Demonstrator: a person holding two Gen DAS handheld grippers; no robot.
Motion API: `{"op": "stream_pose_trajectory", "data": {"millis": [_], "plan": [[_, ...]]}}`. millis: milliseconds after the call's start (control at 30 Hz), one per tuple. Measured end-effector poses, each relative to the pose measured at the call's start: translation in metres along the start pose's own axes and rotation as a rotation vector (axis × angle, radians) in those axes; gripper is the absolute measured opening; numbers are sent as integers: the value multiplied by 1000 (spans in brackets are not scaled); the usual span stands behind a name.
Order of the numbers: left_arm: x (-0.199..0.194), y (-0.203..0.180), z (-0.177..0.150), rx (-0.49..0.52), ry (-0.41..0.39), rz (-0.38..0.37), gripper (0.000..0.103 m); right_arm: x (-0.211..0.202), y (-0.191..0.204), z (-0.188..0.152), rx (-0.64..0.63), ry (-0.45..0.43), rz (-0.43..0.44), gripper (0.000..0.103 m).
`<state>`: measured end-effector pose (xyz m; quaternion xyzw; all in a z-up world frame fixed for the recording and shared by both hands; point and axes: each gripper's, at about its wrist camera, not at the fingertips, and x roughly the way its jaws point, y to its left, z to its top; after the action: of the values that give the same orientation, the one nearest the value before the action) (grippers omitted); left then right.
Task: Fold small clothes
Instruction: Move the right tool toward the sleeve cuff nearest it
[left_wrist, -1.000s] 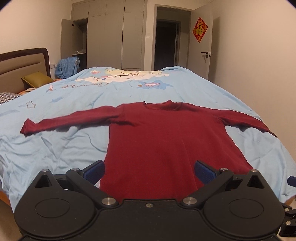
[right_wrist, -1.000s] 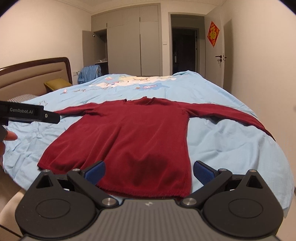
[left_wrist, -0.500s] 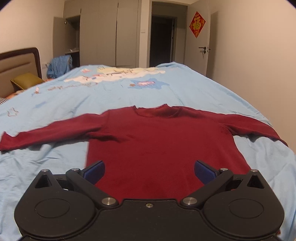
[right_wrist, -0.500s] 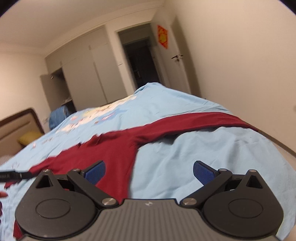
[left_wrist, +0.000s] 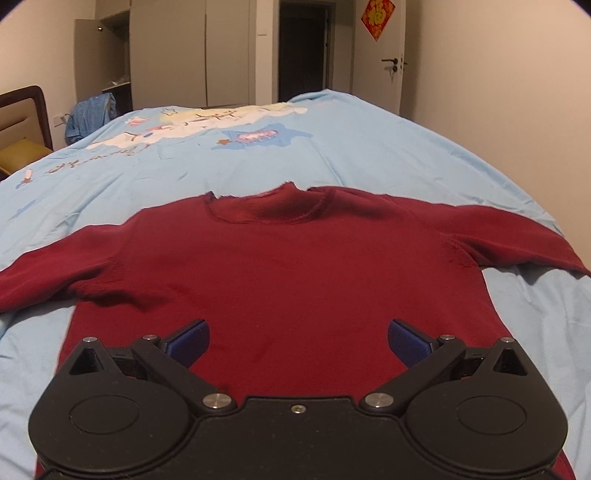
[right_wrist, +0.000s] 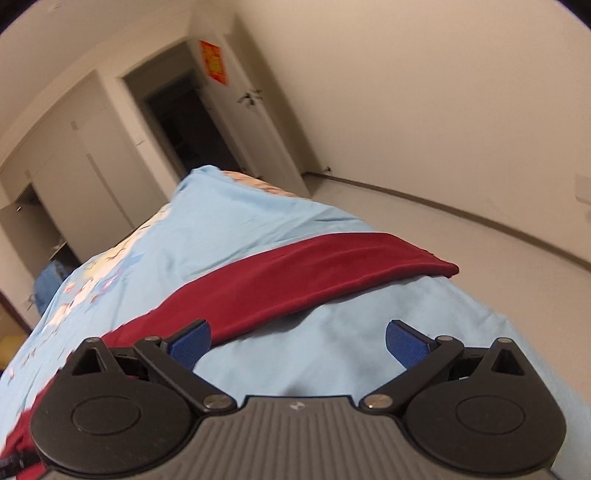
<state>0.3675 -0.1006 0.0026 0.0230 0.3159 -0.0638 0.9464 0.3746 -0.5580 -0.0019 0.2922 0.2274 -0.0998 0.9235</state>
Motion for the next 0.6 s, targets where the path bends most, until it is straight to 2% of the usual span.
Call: {"op": "stream_pose_trajectory", "data": {"millis": [200,333,400,467,500,567,600], "plan": [[19,-1,2,26,38,-13,102,59,-51,23,243,20,-59,101],[24,6,7,35,43,-3,102,91,-80,32,380,-19,-116,86],[24,10,11,34,39,4,102,104,-89,37,415,-38,-145,76],[24,14,15,24,36,8,102,115,-96,38,451,-49,-182,47],[24,17,17,18,33,9,102,121,-98,39,459,-49,-196,39],[23,22,21,10,30,13,102,126,-95,39,431,-63,-223,13],[22,24,22,8,29,17,102,126,-90,40,397,-76,-228,10]]}}
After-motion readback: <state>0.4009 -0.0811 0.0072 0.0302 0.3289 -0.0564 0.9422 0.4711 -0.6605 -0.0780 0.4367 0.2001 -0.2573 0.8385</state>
